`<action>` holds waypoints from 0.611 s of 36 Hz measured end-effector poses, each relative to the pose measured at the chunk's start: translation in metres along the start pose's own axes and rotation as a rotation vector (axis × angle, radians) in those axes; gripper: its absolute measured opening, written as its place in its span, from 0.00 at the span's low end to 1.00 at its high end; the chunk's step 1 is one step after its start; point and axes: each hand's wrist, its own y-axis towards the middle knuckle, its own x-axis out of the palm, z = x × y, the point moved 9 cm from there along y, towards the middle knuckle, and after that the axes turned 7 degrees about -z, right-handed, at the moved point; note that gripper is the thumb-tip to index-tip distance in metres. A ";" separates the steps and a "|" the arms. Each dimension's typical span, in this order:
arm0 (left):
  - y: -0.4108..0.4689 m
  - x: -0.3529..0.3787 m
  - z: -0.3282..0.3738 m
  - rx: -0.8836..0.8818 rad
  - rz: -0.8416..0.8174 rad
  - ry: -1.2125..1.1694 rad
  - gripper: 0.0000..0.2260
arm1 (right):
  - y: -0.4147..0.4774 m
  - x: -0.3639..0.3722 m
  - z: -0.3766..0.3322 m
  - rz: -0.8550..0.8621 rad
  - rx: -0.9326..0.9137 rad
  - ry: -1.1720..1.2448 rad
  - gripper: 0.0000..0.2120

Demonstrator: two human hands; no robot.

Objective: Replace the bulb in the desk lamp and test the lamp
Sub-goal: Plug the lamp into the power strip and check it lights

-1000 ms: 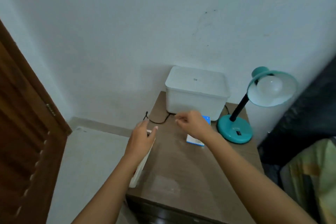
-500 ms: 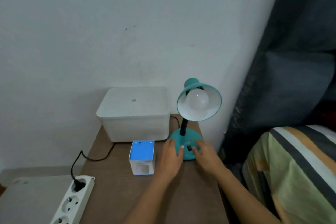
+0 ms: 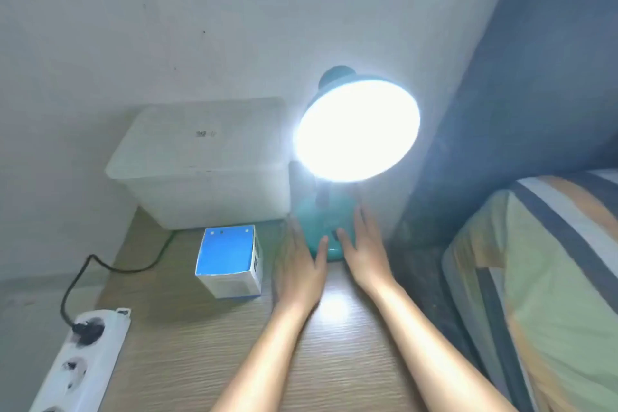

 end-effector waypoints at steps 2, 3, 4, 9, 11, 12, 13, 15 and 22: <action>-0.002 -0.001 0.000 0.009 0.006 0.021 0.34 | 0.000 0.000 0.000 -0.003 -0.020 0.010 0.30; -0.002 -0.002 0.001 0.016 0.013 0.035 0.34 | 0.000 -0.001 -0.001 0.005 -0.037 0.018 0.30; -0.002 -0.001 0.001 0.022 0.012 0.037 0.34 | 0.000 -0.001 -0.001 0.013 -0.048 0.017 0.31; 0.000 0.005 -0.003 0.016 -0.011 0.023 0.34 | -0.005 -0.002 0.002 0.036 -0.012 -0.027 0.30; 0.000 0.005 -0.002 0.021 -0.011 0.017 0.36 | -0.008 -0.003 0.001 0.057 -0.021 -0.040 0.30; 0.000 0.004 -0.002 0.022 -0.009 0.015 0.37 | -0.009 -0.004 0.000 0.068 -0.025 -0.044 0.30; 0.000 0.005 -0.003 0.021 -0.008 0.012 0.38 | -0.009 -0.004 0.000 0.077 -0.028 -0.046 0.30; 0.001 0.005 -0.004 0.021 -0.006 0.003 0.37 | -0.009 -0.005 -0.001 0.089 -0.033 -0.046 0.29; -0.001 0.002 -0.002 0.039 0.011 -0.009 0.39 | -0.011 -0.007 -0.001 0.096 0.000 -0.002 0.29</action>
